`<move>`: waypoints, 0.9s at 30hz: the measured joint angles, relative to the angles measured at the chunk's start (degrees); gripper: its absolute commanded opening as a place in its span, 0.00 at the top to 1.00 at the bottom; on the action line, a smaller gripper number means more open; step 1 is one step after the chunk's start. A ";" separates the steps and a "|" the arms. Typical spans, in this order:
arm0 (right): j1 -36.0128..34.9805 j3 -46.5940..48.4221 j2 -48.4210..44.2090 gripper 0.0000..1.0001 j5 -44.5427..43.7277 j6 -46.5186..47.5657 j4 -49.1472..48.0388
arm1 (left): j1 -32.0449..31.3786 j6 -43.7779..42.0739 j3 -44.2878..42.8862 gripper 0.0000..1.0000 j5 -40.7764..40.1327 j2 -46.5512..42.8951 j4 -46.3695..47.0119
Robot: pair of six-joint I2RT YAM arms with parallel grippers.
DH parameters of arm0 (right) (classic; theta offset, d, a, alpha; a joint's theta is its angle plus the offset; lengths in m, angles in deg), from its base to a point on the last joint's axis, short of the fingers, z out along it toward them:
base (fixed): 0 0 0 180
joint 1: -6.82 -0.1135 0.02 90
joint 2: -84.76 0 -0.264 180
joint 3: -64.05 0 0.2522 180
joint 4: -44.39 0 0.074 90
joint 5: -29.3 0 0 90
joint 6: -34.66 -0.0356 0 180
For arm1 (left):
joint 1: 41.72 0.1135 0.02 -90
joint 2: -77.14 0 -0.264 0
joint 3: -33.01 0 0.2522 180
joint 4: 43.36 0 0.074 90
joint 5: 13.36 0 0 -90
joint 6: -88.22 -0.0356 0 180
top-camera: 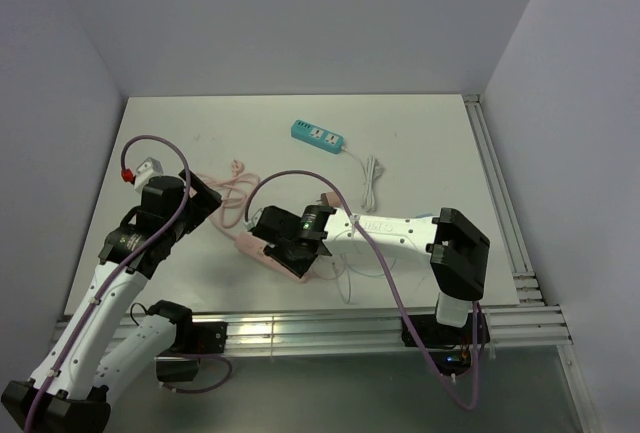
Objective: Insert the plug
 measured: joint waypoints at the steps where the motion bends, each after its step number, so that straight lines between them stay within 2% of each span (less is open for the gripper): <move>1: 0.00 0.17 0.00 1.00 0.00 -0.02 -0.04 | 0.00 0.00 0.00 0.05 0.00 -0.02 -0.02; 27: -0.24 0.57 1.25 1.00 1.51 -1.25 -1.01 | 0.00 -0.04 0.00 0.05 -0.31 -0.76 -0.39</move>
